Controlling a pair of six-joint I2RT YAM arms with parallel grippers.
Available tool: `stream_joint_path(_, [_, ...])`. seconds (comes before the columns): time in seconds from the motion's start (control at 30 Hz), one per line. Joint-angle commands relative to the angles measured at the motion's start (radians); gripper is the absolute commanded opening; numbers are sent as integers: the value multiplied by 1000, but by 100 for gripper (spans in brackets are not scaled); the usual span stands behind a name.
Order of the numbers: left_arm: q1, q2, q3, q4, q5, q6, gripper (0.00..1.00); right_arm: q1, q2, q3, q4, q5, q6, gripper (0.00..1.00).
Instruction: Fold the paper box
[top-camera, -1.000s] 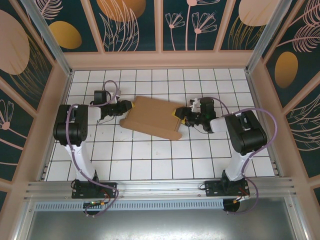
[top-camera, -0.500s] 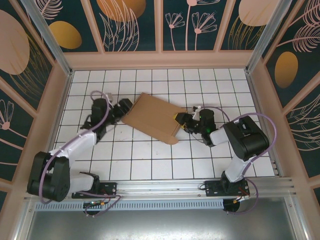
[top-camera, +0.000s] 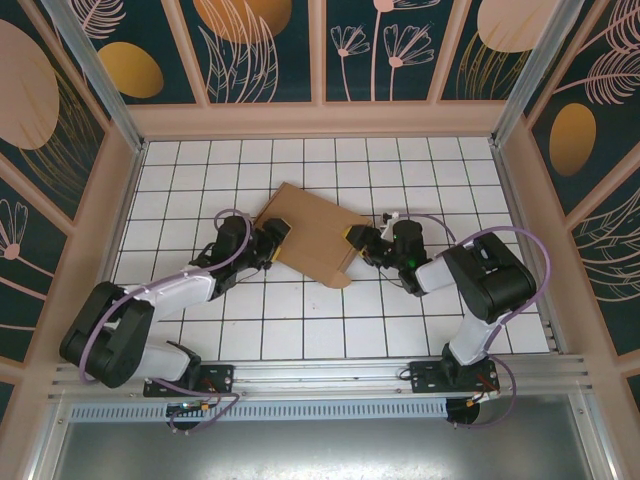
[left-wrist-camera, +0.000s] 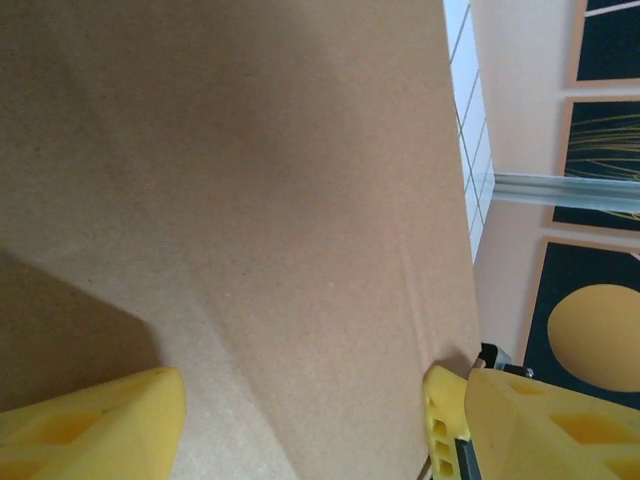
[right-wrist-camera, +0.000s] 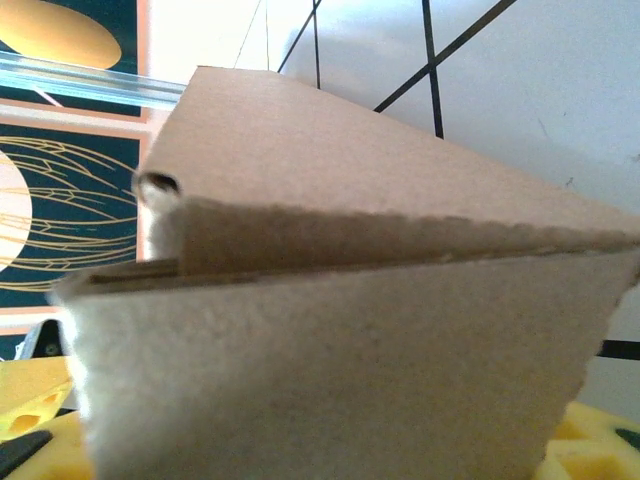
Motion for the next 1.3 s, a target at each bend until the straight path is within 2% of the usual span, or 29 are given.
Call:
stream_joint_path(0.0, [-3,35,-4,71,-2,-40,72,9,12,-13,42,3,20,45])
stream_joint_path(0.2, [-3,118,-17,181,-25,-14,69,16,33,-5,70,-68,105,44])
stream_joint_path(0.37, [-4,225,-39,384,-27,-6,65,30,46,6,69,-137,172,39])
stream_joint_path(0.57, [-4,368,-45,643,2,-38,60,53,43,35,11,-195,173,32])
stream_joint_path(0.67, [-4,396,-41,711,16,-30,59,47,36,37,8,-220,176,32])
stream_joint_path(0.73, [-3,369,-42,693,20,12,60,30,24,39,-11,-230,172,32])
stream_joint_path(0.8, [-4,277,-36,584,8,130,64,3,6,41,-38,-241,165,32])
stream_joint_path(0.9, [-4,87,38,224,-58,448,68,-41,-19,44,-57,-270,181,32])
stream_joint_path(0.97, [-4,-38,84,36,-84,705,68,-64,-38,50,-70,-290,190,32])
stream_joint_path(1.03, [-4,-128,125,-104,-102,894,67,-85,-52,62,-90,-312,187,32])
stream_joint_path(1.17, [-29,-180,261,-347,-120,1170,65,-123,-75,74,-102,-351,204,32])
stream_joint_path(1.27, [-140,-201,279,-433,-231,1486,67,-144,-78,80,-63,-404,246,32])
